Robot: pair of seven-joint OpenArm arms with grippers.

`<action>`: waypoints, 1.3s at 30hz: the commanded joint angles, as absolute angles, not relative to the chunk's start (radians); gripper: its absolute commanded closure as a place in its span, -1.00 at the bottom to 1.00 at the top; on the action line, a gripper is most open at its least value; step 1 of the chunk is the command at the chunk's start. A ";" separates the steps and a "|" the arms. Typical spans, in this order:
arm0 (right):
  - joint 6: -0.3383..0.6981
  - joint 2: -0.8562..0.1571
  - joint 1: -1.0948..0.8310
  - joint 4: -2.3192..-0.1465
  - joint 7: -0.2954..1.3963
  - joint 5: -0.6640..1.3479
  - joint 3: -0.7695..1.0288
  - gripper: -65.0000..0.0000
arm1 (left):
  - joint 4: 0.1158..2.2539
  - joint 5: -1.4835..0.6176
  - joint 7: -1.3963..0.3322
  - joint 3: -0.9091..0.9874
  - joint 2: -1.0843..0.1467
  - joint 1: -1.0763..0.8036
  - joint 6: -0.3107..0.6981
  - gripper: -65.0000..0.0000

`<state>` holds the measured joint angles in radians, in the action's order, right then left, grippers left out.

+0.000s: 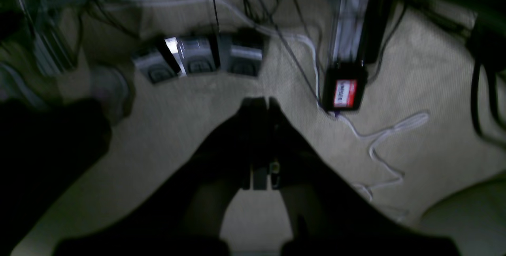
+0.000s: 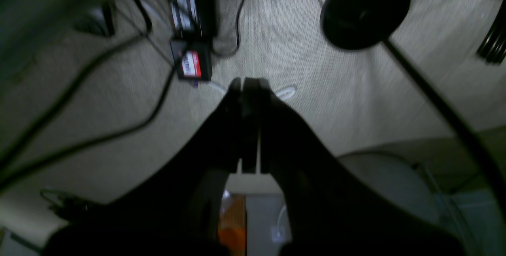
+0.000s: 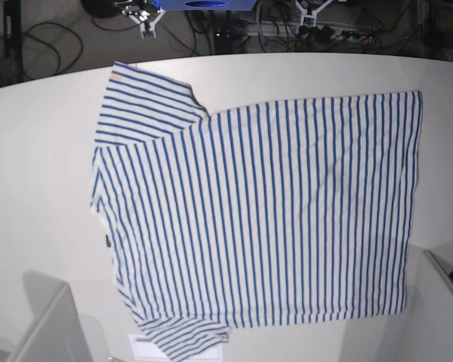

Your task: Fold the T-shirt properly

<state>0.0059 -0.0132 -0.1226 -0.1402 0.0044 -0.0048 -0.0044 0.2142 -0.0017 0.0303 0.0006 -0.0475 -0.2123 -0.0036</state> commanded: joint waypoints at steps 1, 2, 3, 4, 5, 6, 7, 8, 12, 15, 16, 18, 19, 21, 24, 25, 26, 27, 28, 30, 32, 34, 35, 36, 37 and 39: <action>-0.004 -0.016 -0.142 -0.156 0.005 -0.005 -0.005 1.00 | 0.213 -0.001 0.033 0.002 -0.050 -0.216 -0.010 1.00; -0.004 -0.019 -0.157 -0.170 0.005 -0.005 -0.005 1.00 | 0.211 -0.001 0.033 0.002 -0.050 -0.216 -0.010 1.00; -0.004 -0.028 -0.170 -0.182 0.005 -0.005 -0.005 1.00 | 0.211 -0.001 0.035 0.002 -0.050 -0.223 -0.010 1.00; -0.004 -0.033 -0.180 -0.189 0.004 -0.005 -0.005 1.00 | 0.219 -0.001 0.036 0.004 -0.050 -0.231 -0.010 1.00; -0.004 -0.035 -0.189 -0.199 0.002 -0.005 -0.005 1.00 | 0.222 -0.001 0.038 0.004 -0.050 -0.236 -0.010 1.00; -0.004 -0.036 -0.199 -0.209 0.001 -0.005 -0.005 1.00 | 0.232 -0.001 0.041 0.004 -0.050 -0.242 -0.010 1.00; -0.004 -0.038 -0.211 -0.220 0.001 -0.005 -0.005 1.00 | 0.242 -0.001 0.054 0.004 -0.050 -0.255 -0.010 1.00; -0.004 -0.039 -0.222 -0.229 0.001 -0.005 -0.005 1.00 | 0.249 -0.001 0.074 0.004 -0.050 -0.271 -0.010 1.00; -0.004 -0.051 -0.259 -0.259 -0.001 -0.005 -0.005 1.00 | 0.257 -0.001 0.113 0.004 -0.050 -0.314 -0.010 1.00; -0.004 -0.051 -0.285 -0.289 -0.001 -0.005 -0.005 1.00 | 0.259 -0.001 0.113 0.004 -0.050 -0.328 -0.010 1.00; -0.004 -0.051 -0.302 -0.311 -0.001 -0.005 -0.005 1.00 | 0.259 -0.001 0.113 0.004 -0.050 -0.332 -0.010 1.00; -0.004 -0.053 -0.337 -0.360 -0.001 -0.005 -0.005 1.00 | 0.266 -0.001 0.114 0.004 -0.050 -0.349 -0.010 1.00; -0.004 -0.053 -0.352 -0.384 -0.001 -0.005 -0.005 1.00 | 0.282 -0.001 0.120 0.002 -0.051 -0.351 -0.010 1.00; -0.004 -0.054 -0.389 -0.435 0.004 -0.005 -0.005 1.00 | 0.325 -0.001 0.165 0.002 -0.051 -0.401 -0.010 1.00; -0.004 -0.059 -0.438 -0.501 0.005 -0.004 -0.004 1.00 | 0.397 -0.001 0.225 0.002 -0.051 -0.473 -0.010 1.00; -0.004 -0.059 -0.456 -0.521 0.005 -0.002 -0.004 1.00 | 0.414 -0.001 0.239 0.002 -0.061 -0.496 -0.010 1.00; -0.004 -0.059 -0.476 -0.542 0.005 -0.001 -0.002 1.00 | 0.429 -0.001 0.246 0.002 -0.070 -0.519 -0.010 1.00; -0.004 -0.059 -0.498 -0.570 0.002 -0.001 -0.001 1.00 | 0.446 -0.001 0.249 0.004 -0.074 -0.539 -0.010 1.00; -0.004 -0.059 -0.526 -0.610 0.004 -0.001 0.001 1.00 | 0.464 -0.001 0.254 0.004 -0.076 -0.559 -0.010 1.00; -0.004 -0.059 -0.587 -0.699 0.005 0.001 0.002 1.00 | 0.526 -0.002 0.254 0.022 -0.091 -0.615 -0.010 1.00; -0.004 -0.061 -0.650 -0.792 0.007 0.001 0.004 1.00 | 0.610 -0.002 0.254 0.085 -0.093 -0.676 -0.010 1.00; -0.005 -0.061 -0.707 -0.891 0.007 0.002 0.005 1.00 | 0.702 -0.001 0.254 0.150 -0.091 -0.736 -0.010 1.00; -0.007 -0.061 -0.739 -0.941 0.010 0.002 0.005 1.00 | 0.753 -0.001 0.254 0.176 -0.093 -0.765 -0.010 1.00; -0.007 -0.061 -0.766 -0.990 0.025 0.002 0.005 1.00 | 0.802 -0.001 0.252 0.199 -0.094 -0.794 -0.008 1.00; -0.008 -0.061 -0.791 -1.046 0.054 0.002 0.007 1.00 | 0.851 -0.001 0.252 0.216 -0.094 -0.823 -0.007 1.00; -0.008 -0.054 -0.837 -1.156 0.114 0.002 0.033 1.00 | 0.954 -0.001 0.246 0.237 -0.096 -0.878 -0.007 1.00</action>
<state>-0.0017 -0.0509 -0.8150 -1.1473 0.1253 0.0002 0.0250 0.9440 -0.0006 0.2306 0.2340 -0.0921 -0.8558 -0.0029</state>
